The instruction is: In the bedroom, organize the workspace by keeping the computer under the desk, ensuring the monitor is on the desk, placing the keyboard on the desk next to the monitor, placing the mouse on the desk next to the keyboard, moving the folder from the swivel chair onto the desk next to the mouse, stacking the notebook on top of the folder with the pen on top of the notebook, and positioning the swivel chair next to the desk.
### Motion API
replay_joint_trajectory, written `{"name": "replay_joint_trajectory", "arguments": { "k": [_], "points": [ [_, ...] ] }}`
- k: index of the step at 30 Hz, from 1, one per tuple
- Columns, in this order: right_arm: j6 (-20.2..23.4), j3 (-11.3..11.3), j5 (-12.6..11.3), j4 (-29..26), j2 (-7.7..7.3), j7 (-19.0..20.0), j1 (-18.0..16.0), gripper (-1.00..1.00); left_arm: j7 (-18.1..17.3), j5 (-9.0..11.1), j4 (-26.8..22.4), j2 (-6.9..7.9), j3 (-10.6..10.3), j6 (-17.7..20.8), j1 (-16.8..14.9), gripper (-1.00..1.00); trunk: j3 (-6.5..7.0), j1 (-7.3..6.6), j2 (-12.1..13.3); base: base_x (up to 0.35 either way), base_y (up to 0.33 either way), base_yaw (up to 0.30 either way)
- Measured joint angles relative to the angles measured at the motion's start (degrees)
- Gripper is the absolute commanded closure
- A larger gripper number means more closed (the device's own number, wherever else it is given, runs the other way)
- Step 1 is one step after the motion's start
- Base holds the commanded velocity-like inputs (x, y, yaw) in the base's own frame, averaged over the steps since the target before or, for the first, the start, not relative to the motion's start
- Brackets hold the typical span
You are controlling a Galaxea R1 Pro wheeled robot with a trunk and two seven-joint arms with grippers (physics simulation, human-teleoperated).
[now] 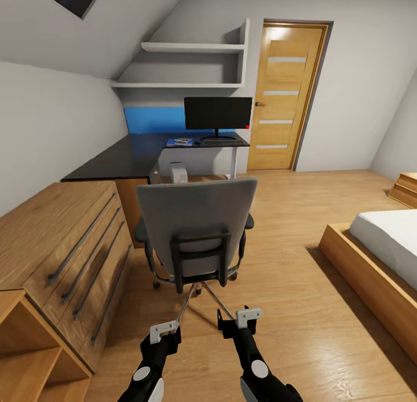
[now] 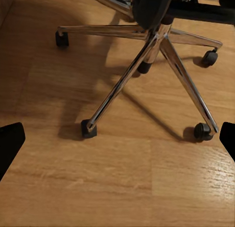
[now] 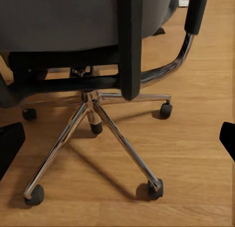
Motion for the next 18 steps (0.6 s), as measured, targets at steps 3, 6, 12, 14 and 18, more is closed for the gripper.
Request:
{"name": "replay_joint_trajectory", "arguments": {
  "k": [3, 6, 12, 14, 18],
  "points": [
    [-0.3, 0.1, 0.1, 0.0, -0.12, 0.0, 0.0, -1.00, 0.0, 0.0, 0.0, 0.02, 0.0, 0.0, 0.0, -1.00, -0.54, 0.66, -1.2, 0.000, 0.000, 0.000],
    [-0.7, 0.2, 0.1, 0.0, -0.18, 0.0, 0.0, -1.00, 0.0, 0.0, 0.0, 0.06, 0.1, -0.1, 0.0, -1.00, -1.08, 1.32, -2.4, 0.000, 0.000, 0.000],
    [-1.1, 0.2, 0.1, 0.0, -0.25, 0.0, 0.0, -1.00, 0.0, 0.1, 0.0, 0.10, 0.1, -0.1, 0.0, -1.00, -2.15, 2.64, -4.8, 0.000, 0.000, 0.000],
    [-1.2, 0.2, 0.1, 0.0, -0.28, 0.0, 0.0, -1.00, -0.1, 0.1, 0.0, 0.11, 0.2, -0.1, 0.0, -1.00, -2.51, 3.08, -5.6, 0.000, 0.000, 0.000],
    [-1.3, 0.2, 0.1, 0.0, -0.31, 0.0, 0.0, -1.00, -0.1, 0.1, 0.0, 0.12, 0.2, -0.1, 0.0, -1.00, -3.23, 3.95, -7.2, 0.000, 0.000, 0.000]
  ]
}}
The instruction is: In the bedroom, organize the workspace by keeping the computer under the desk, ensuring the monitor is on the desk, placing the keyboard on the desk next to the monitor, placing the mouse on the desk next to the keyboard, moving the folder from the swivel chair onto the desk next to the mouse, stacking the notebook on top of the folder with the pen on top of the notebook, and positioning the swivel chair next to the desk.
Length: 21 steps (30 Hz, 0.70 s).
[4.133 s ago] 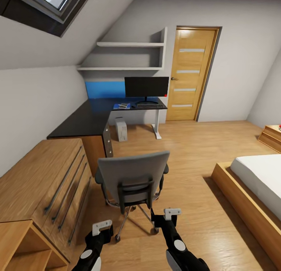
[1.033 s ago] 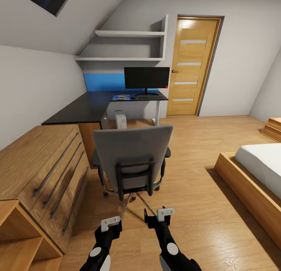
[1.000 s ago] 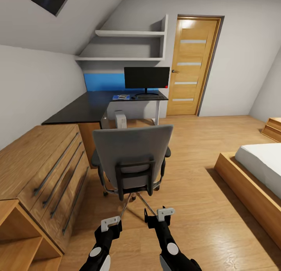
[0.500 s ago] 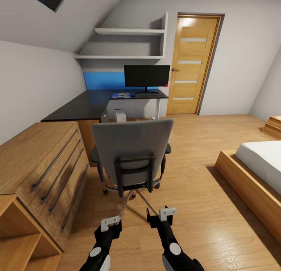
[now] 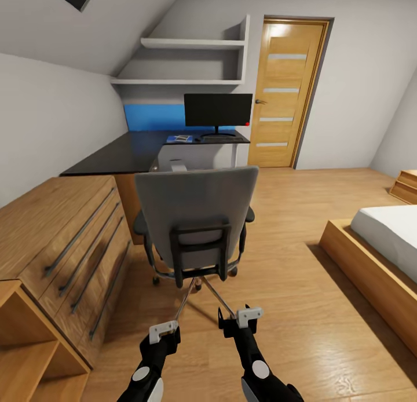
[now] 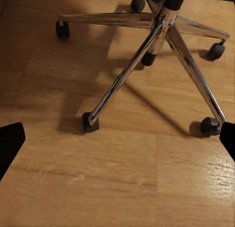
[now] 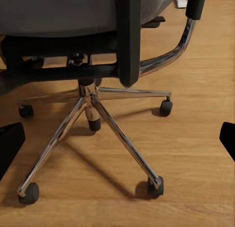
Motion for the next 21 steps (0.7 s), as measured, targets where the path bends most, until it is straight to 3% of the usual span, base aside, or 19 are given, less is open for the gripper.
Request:
{"name": "replay_joint_trajectory", "arguments": {
  "k": [21],
  "points": [
    [0.0, 0.0, 0.0, 0.0, -0.06, 0.0, 0.0, -1.00, 0.0, 0.0, 0.0, 0.00, -0.1, -0.2, 0.0, -1.00, -3.77, 4.61, -8.4, 0.000, 0.000, 0.000]
  ]
}}
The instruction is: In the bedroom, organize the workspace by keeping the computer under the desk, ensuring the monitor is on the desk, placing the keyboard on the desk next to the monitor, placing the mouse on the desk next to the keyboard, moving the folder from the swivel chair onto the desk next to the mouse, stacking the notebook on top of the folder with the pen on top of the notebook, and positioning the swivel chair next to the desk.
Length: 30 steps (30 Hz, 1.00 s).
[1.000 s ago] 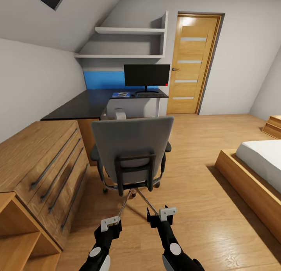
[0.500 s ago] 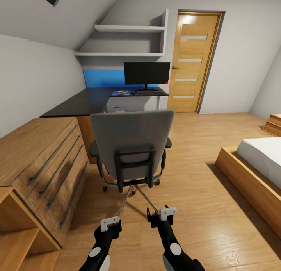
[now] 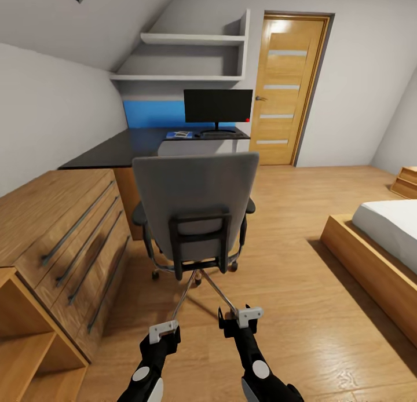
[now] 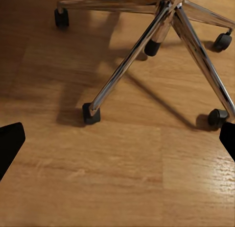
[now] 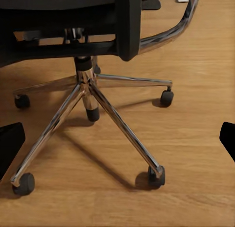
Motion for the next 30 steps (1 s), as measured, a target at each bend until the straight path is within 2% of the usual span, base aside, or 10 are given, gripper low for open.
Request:
{"name": "replay_joint_trajectory", "arguments": {
  "k": [11, 30],
  "points": [
    [0.0, 0.0, -0.1, 0.0, -0.02, 0.0, 0.0, -1.00, 0.0, 0.0, 0.0, 0.00, 0.0, -1.6, 0.0, -1.00, -1.97, 2.42, -4.4, 0.000, 0.000, 0.000],
    [-0.1, 0.0, -0.1, 0.0, -0.05, 0.0, 0.0, -1.00, -0.1, 0.0, 0.0, 0.00, 0.0, -1.9, 0.0, -1.00, -5.39, 6.59, -12.0, 0.000, 0.000, 0.000]
  ]
}}
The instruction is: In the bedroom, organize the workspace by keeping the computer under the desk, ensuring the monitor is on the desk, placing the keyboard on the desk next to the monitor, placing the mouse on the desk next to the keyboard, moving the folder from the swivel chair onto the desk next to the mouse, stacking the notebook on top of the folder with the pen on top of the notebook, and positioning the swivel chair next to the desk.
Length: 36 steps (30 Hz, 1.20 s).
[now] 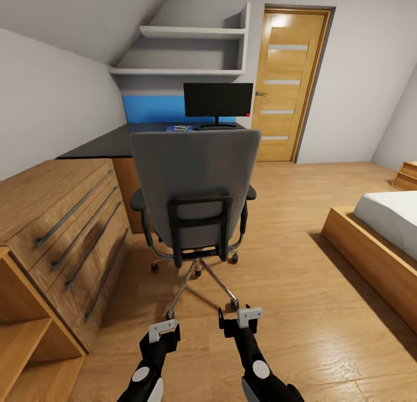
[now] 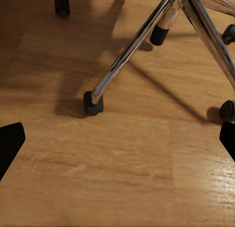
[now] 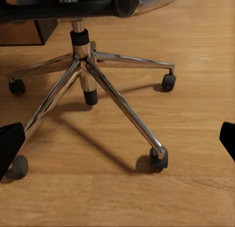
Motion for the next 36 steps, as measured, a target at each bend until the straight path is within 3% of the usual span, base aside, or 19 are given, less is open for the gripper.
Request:
{"name": "replay_joint_trajectory", "arguments": {
  "k": [8, 28, 36],
  "points": [
    [0.0, 0.0, 0.0, 0.0, 0.00, 0.0, 0.0, -1.00, 0.0, 0.0, 0.0, 0.00, 0.0, 0.0, 0.0, -1.00, -1.44, 1.76, -3.2, 0.000, 0.000, 0.000],
    [0.0, 0.0, 0.0, 0.0, 0.00, 0.0, 0.0, -1.00, -0.5, 0.0, 0.0, 0.25, 0.0, 0.0, 0.0, -1.00, -1.66, 1.79, -3.2, 0.004, 0.000, 0.000],
    [0.0, 0.0, 0.0, 0.0, 0.00, 0.0, 0.0, -1.00, -0.5, 0.0, 0.0, 0.33, 0.0, 0.0, 0.0, -1.00, -1.66, 1.76, -3.2, 0.196, 0.000, 0.000]
  ]
}}
